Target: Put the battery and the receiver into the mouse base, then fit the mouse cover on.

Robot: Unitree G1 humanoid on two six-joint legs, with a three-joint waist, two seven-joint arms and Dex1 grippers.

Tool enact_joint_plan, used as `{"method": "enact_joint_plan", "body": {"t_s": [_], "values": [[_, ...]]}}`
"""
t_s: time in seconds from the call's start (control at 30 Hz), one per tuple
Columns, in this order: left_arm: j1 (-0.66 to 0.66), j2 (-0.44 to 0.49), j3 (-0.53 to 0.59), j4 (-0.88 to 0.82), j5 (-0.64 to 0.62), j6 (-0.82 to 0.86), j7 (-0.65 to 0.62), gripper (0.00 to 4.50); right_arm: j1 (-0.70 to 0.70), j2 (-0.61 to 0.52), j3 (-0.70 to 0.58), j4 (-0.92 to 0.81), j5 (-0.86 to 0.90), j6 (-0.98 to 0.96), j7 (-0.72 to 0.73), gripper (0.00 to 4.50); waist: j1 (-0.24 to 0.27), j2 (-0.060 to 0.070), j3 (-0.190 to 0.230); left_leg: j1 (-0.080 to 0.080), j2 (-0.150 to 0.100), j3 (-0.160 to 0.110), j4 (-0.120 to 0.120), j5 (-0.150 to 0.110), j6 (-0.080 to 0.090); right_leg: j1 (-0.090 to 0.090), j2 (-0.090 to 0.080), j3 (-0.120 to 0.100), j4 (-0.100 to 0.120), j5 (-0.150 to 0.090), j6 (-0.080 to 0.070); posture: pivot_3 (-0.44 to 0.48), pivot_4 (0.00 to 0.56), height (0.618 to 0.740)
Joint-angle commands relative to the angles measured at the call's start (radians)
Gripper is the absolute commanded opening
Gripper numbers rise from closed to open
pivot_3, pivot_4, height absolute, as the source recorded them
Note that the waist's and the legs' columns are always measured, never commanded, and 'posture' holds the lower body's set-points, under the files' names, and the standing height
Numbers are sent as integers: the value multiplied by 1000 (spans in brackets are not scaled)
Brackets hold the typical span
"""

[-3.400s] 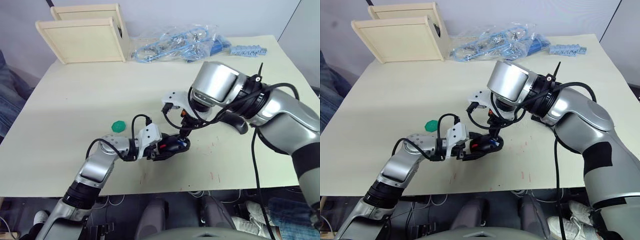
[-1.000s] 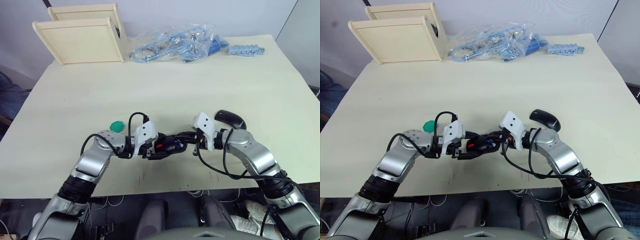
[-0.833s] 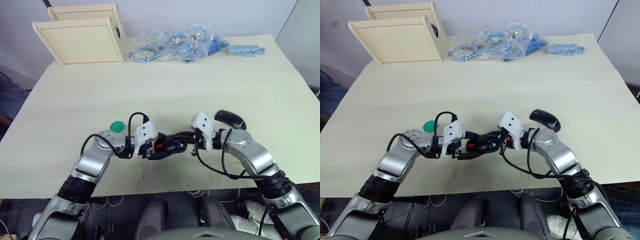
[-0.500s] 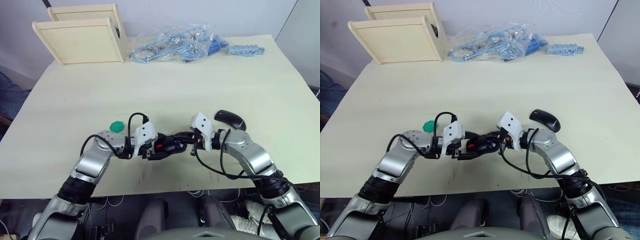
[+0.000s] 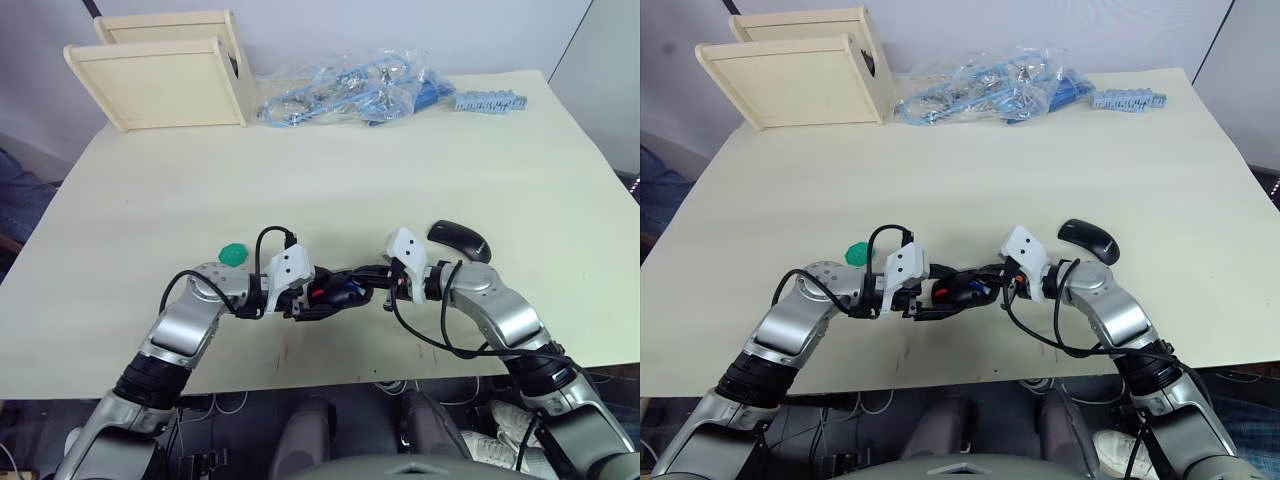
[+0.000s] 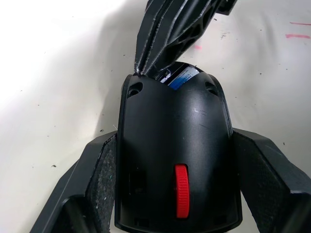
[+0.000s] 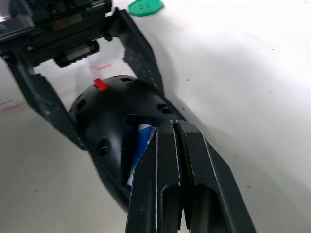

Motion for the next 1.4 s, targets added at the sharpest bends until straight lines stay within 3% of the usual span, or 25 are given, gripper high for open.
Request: {"method": "enact_joint_plan", "body": {"t_s": [0.03, 0.23, 0.67, 0.97, 1.27, 1.4], "values": [[22, 18, -9, 3, 11, 11, -8, 2960, 45, -1, 33, -12, -14, -10, 8, 64, 0, 0, 0, 1, 0, 0, 0, 0, 0, 0, 0, 0, 0, 0, 0, 0, 150, 740], [23, 19, -9, 2, 11, 13, -7, 2960, 54, 34, -11, -14, 2, -17, -22, 64, -1, 0, 0, 3, 1, 0, 0, 0, 0, 2, 1, 2, 0, 0, 0, 0, 150, 740], [12, 19, -9, 9, 11, 16, -10, 2960, 55, -23, 59, 47, -85, -9, 1, 64, -1, -1, 0, 5, 1, 0, -1, 0, 0, 4, 1, 2, -1, 0, 0, 0, 150, 740], [5, 19, -8, 14, 9, 23, -11, 2960, -5, 54, -210, -146, 201, 124, -35, 64, 1, -1, 1, 4, 1, -1, 0, 0, 0, 4, 1, 2, -1, 0, 0, 0, 150, 740], [-2, 17, -10, 20, 9, 24, -18, 2960, 22, -11, -271, -307, 307, 225, -64, 64, 1, -1, 2, 4, 1, -1, -1, 0, 0, 4, 1, 1, -1, 0, 0, 0, 150, 740], [-6, 19, -9, 23, 7, 25, -24, 2960, 137, -46, -293, -377, 292, 140, -67, 64, 3, -2, 2, 3, 1, -1, -1, 0, 0, 4, 1, 1, -2, 0, 0, 0, 150, 740]]}}
